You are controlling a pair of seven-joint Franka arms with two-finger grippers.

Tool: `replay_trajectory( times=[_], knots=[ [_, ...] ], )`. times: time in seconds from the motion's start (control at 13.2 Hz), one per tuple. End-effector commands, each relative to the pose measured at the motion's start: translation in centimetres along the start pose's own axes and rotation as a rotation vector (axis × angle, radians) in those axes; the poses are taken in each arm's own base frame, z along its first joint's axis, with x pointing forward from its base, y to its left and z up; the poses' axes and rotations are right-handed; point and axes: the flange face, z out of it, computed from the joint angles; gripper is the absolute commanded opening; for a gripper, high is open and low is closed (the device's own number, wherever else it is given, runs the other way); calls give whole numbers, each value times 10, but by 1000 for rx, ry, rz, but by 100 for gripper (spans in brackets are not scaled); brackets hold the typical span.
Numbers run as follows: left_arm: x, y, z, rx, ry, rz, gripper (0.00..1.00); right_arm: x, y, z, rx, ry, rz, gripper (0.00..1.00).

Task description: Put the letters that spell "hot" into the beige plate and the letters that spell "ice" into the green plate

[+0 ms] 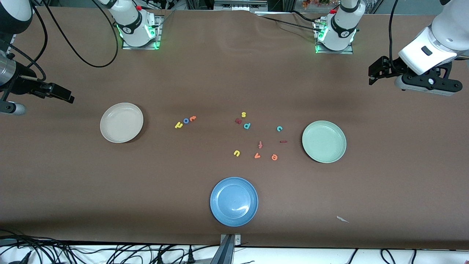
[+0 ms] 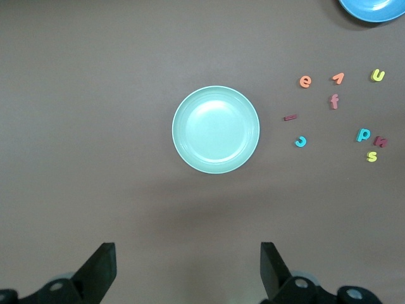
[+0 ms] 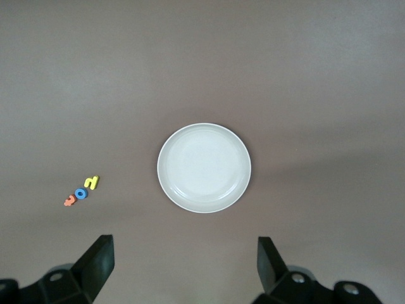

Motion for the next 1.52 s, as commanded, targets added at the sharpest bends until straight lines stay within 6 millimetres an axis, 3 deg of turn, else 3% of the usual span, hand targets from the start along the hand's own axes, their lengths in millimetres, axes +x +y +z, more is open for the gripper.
replay_trajectory(
  times=[0.0,1.44],
  knots=[
    [-3,-1,-4,11,-9,6,100,-5,-2,-4,6,-2,6,100],
    [-3,4,-4,12,-12,13,100,-7,-3,-10,6,1,6,100]
  ],
)
